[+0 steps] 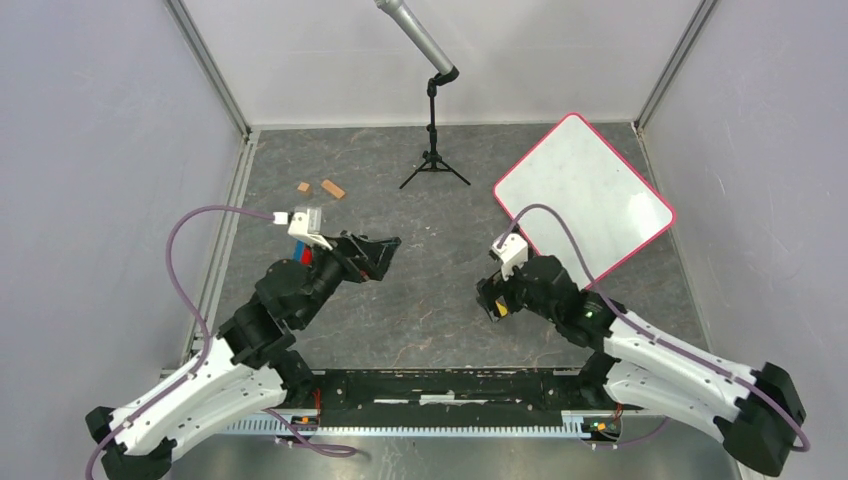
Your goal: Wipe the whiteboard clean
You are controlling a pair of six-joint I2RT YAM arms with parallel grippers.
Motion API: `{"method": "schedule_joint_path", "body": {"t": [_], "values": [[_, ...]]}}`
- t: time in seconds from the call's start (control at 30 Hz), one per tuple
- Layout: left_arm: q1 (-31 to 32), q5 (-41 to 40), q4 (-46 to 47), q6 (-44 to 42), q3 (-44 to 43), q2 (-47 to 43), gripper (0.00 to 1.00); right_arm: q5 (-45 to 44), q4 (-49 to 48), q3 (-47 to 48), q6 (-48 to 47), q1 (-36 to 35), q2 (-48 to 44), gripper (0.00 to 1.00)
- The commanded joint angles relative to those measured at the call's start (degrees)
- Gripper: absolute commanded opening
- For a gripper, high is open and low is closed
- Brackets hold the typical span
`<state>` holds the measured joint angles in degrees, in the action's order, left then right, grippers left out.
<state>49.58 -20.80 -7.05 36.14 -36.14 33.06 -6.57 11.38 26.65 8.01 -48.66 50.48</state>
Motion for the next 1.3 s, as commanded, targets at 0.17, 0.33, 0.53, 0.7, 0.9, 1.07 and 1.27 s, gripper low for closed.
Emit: {"method": "schedule_joint_path", "body": {"t": [0.17,0.33,0.53,0.7,0.9,1.07,1.27], "values": [[-0.2,3.5,-0.2,-13.0,-10.3,-7.0,1.00,-10.8,3.5,13.9,-5.4,-0.2,-14.6,0.98],[-0.2,2.5,0.0,-16.9,-12.3,-11.6,1.00,-16.1,2.8,19.7,-9.9,-0.3,-19.7,0.98],[-0.2,1.7,0.8,-19.9,-13.2,-15.3,1.00,-18.9,1.7,23.9,-12.6,-0.2,-23.7,0.98],[-0.2,1.9,1.6,-19.7,-13.7,-16.7,1.00,-20.3,0.9,23.2,-13.5,-0.2,-27.4,0.98],[-0.2,2.3,1.9,-20.0,-13.5,-18.3,1.00,-21.2,-2.0,19.4,-12.6,-0.3,-31.6,0.98],[-0.2,2.2,2.2,-20.8,-13.2,-19.6,1.00,-22.0,-1.8,18.9,-11.8,-0.2,-31.9,0.98],[-0.2,2.1,2.0,-21.3,-12.7,-19.9,1.00,-21.8,-3.2,17.2,-11.1,-0.3,-32.2,0.98]]}}
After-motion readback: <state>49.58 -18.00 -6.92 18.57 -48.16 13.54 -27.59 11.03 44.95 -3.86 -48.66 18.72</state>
